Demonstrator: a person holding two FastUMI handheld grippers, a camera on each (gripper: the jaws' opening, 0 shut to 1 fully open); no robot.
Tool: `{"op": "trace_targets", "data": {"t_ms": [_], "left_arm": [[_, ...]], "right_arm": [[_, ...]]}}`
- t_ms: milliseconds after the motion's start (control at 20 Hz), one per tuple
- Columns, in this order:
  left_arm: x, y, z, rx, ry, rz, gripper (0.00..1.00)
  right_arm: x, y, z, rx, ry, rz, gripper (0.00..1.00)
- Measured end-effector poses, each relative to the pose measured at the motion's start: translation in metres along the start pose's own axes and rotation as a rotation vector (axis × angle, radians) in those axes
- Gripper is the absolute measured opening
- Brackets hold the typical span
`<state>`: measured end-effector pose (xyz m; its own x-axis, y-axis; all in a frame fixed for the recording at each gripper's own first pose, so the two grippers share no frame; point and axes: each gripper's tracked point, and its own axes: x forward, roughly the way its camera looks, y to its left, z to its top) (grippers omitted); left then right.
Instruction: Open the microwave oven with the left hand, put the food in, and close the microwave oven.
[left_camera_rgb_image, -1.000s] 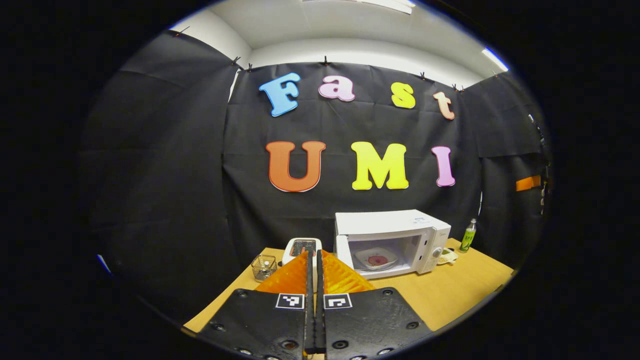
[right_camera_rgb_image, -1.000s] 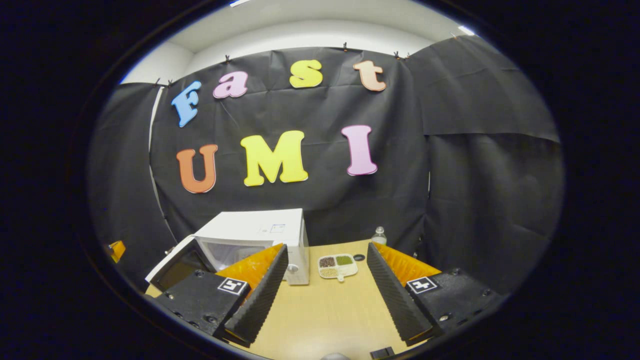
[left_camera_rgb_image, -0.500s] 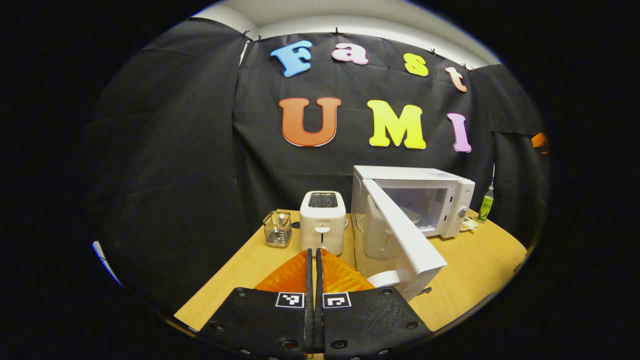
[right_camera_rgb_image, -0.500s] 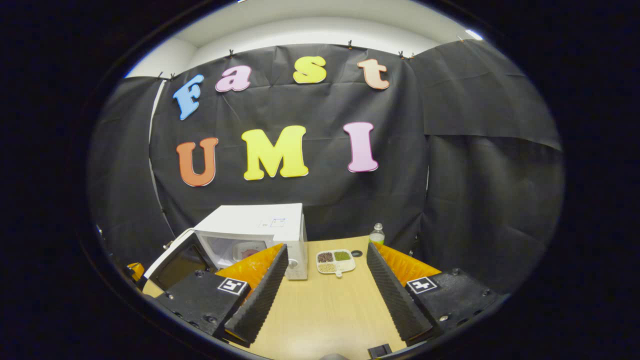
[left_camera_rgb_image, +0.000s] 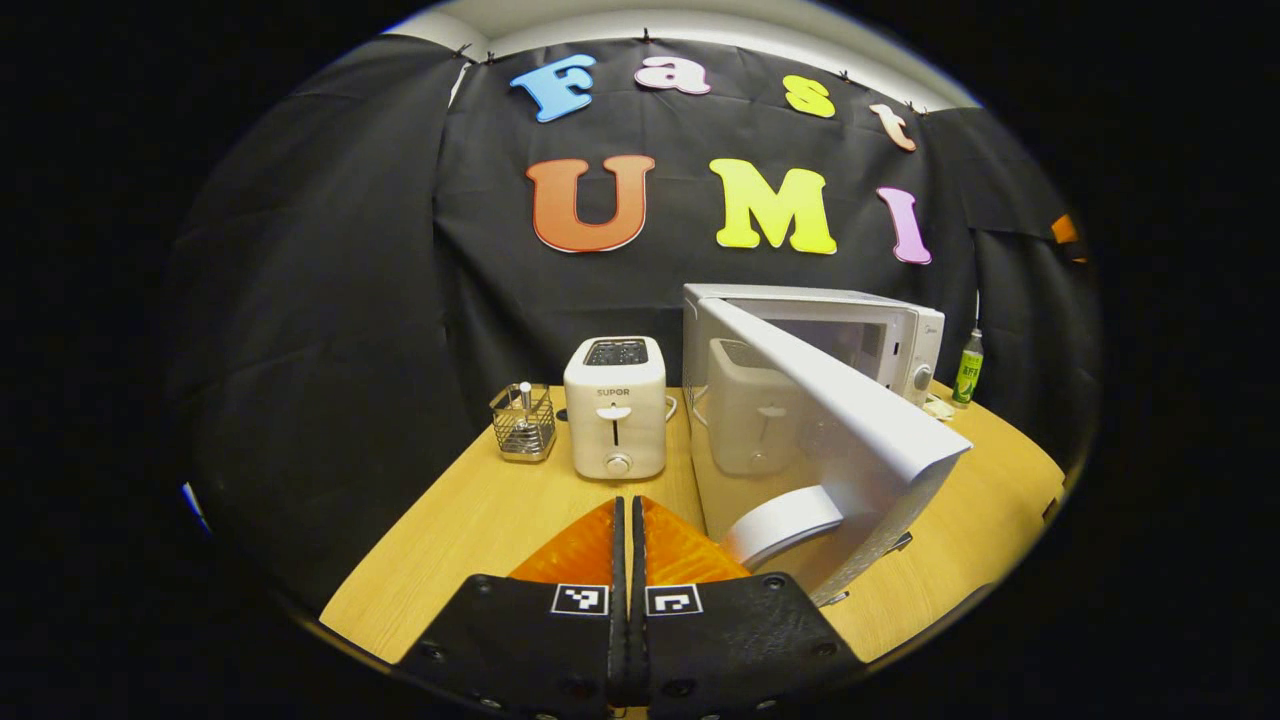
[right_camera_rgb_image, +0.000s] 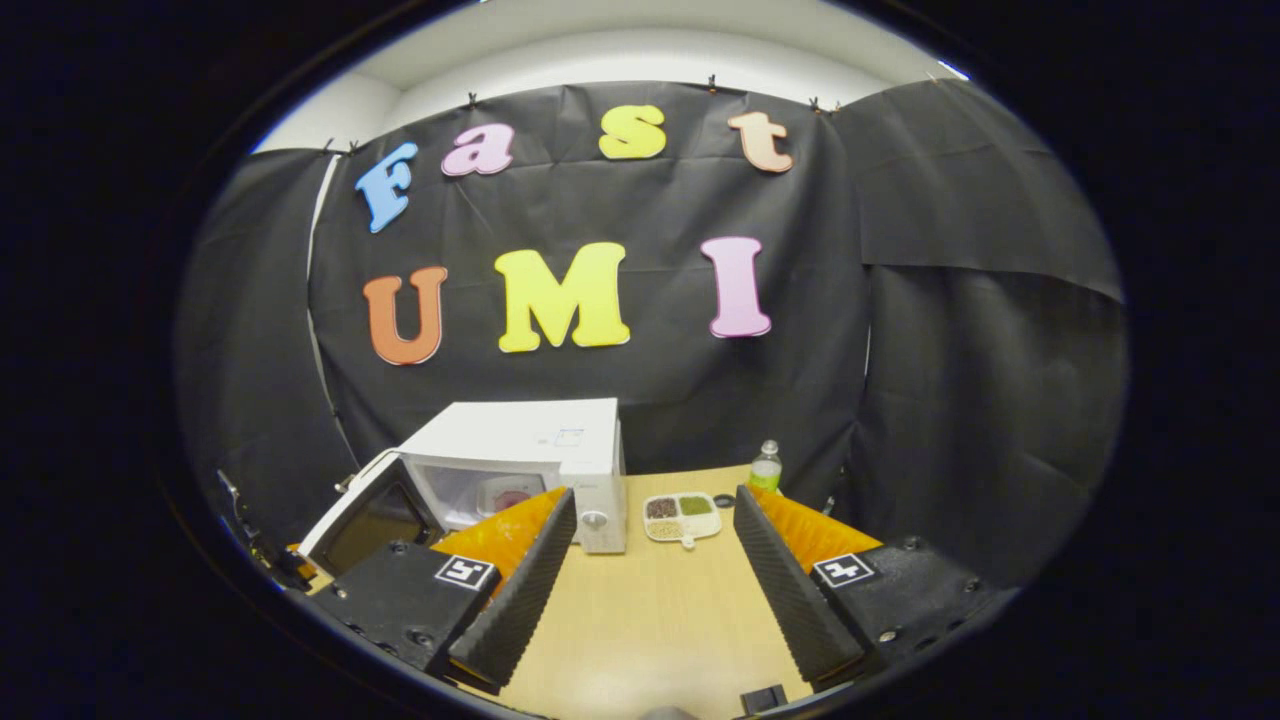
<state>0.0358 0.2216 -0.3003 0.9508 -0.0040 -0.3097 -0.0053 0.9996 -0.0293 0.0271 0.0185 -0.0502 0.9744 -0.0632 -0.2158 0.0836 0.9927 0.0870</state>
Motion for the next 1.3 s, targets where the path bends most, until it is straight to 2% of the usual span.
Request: {"op": "trace_targets", "data": {"t_ms": [50, 150, 200, 300, 350, 450, 500, 550, 600, 650, 700, 750, 800, 850, 900, 950, 1000, 1050, 1100, 1250, 1300], "left_arm": [[-0.002, -0.005, 0.0, 0.003, 0.001, -0.002, 0.0], [0.0, -0.022, 0.0, -0.001, 0.005, -0.026, 0.0], [0.0, -0.032, 0.001, -0.001, 0.008, -0.044, 0.0], [0.001, -0.054, 0.004, 0.02, 0.001, -0.073, 0.0], [0.0, -0.064, 0.003, 0.027, 0.006, -0.084, 0.0], [0.001, -0.085, 0.007, 0.026, -0.003, -0.109, 0.0], [0.003, -0.095, 0.009, 0.021, -0.005, -0.12, 0.0], [0.005, -0.106, 0.009, 0.017, 0.005, -0.131, 0.0], [0.007, -0.117, 0.01, 0.02, 0.005, -0.145, 0.0], [0.008, -0.129, 0.013, 0.029, -0.001, -0.161, 0.0], [0.01, -0.14, 0.014, 0.041, -0.001, -0.178, 0.0], [0.013, -0.149, 0.015, 0.049, -0.001, -0.189, 0.0], [0.015, -0.158, 0.014, 0.053, 0.0, -0.201, 0.0], [0.019, -0.169, 0.015, 0.052, 0.002, -0.212, 0.0], [0.021, -0.177, 0.017, 0.051, 0.0, -0.222, 0.0], [0.024, -0.187, 0.019, 0.054, 0.001, -0.231, 0.0], [0.028, -0.195, 0.019, 0.06, 0.001, -0.238, 0.0], [0.032, -0.203, 0.021, 0.068, -0.003, -0.244, 0.0], [0.035, -0.212, 0.021, 0.072, -0.006, -0.251, 0.0], [0.047, -0.233, 0.027, 0.08, -0.012, -0.261, 0.0], [0.051, -0.239, 0.029, 0.083, -0.016, -0.259, 0.0]], "right_arm": [[0.002, 0.0, -0.001, 0.004, 0.004, 0.003, 0.92], [0.004, 0.001, -0.003, 0.005, 0.013, 0.011, 0.92], [0.003, 0.004, 0.0, 0.002, 0.014, 0.023, 1.0], [0.005, 0.006, 0.004, -0.007, 0.001, 0.033, 1.0], [0.007, 0.008, 0.004, -0.008, 0.003, 0.043, 0.92], [0.01, 0.01, 0.007, -0.005, 0.002, 0.061, 0.92], [0.01, 0.009, 0.01, 0.0, -0.003, 0.066, 1.0], [0.011, 0.011, 0.014, 0.005, -0.005, 0.078, 1.0], [0.01, 0.011, 0.017, 0.006, -0.008, 0.088, 0.92], [0.009, 0.008, 0.02, 0.006, -0.016, 0.091, 0.92], [0.01, 0.004, 0.024, 0.007, -0.024, 0.093, 1.0], [0.011, 0.005, 0.024, 0.008, -0.025, 0.097, 0.92], [0.01, 0.003, 0.025, 0.008, -0.025, 0.1, 1.0], [0.011, -0.002, 0.028, 0.005, -0.027, 0.097, 0.92], [0.012, -0.008, 0.029, 0.0, -0.028, 0.093, 1.0], [0.013, -0.013, 0.029, -0.002, -0.027, 0.09, 0.92], [0.013, -0.018, 0.03, -0.001, -0.024, 0.088, 1.0], [0.013, -0.023, 0.029, 0.002, -0.023, 0.086, 1.0], [0.013, -0.028, 0.03, 0.002, -0.022, 0.084, 0.92], [0.013, -0.042, 0.027, -0.002, -0.016, 0.077, 0.92], [0.012, -0.045, 0.026, 0.0, -0.007, 0.081, 1.0]]}}
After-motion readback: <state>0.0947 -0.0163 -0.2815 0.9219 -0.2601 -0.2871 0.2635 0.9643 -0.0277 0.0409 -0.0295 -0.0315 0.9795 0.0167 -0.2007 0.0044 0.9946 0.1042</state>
